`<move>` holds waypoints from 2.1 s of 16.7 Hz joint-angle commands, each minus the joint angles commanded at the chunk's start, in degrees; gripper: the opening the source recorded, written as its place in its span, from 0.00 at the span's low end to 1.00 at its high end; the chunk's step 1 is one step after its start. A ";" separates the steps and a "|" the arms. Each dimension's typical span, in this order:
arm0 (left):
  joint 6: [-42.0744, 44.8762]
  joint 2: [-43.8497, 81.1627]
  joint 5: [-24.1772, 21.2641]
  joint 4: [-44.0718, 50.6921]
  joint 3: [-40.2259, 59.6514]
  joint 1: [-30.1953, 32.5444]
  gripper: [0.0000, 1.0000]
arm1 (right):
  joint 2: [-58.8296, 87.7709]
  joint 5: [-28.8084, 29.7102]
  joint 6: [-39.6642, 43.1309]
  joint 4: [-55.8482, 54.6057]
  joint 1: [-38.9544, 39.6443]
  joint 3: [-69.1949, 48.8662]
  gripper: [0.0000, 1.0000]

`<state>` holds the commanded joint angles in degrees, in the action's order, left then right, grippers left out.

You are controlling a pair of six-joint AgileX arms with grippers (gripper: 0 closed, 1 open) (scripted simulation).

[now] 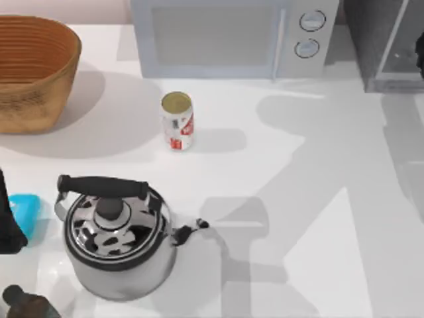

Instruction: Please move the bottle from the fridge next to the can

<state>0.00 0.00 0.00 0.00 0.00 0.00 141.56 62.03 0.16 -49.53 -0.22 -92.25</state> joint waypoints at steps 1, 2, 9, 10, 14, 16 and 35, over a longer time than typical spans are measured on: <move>0.00 0.00 0.00 0.00 0.00 0.00 1.00 | -0.10 0.00 -0.07 0.01 0.20 0.03 0.00; 0.00 0.00 0.00 0.00 0.00 0.00 1.00 | -0.29 -0.01 -0.08 0.20 0.21 -0.05 0.00; 0.00 0.00 0.00 0.00 0.00 0.00 1.00 | -5.99 -0.08 -0.22 7.91 0.20 -1.85 0.00; 0.00 0.00 0.00 0.00 0.00 0.00 1.00 | -6.07 -0.07 -0.22 8.00 0.19 -1.88 0.00; 0.00 0.00 0.00 0.00 0.00 0.00 1.00 | -6.54 -0.10 -0.35 7.37 0.26 -0.88 0.00; 0.00 0.00 0.00 0.00 0.00 0.00 1.00 | -8.85 -0.18 -0.40 5.88 0.35 2.29 0.00; 0.00 0.00 0.00 0.00 0.00 0.00 1.00 | -29.63 -0.27 -0.92 -9.57 1.45 40.00 0.00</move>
<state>0.00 0.00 0.00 0.00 0.00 0.00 111.93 61.76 -0.76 -59.09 1.23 -52.25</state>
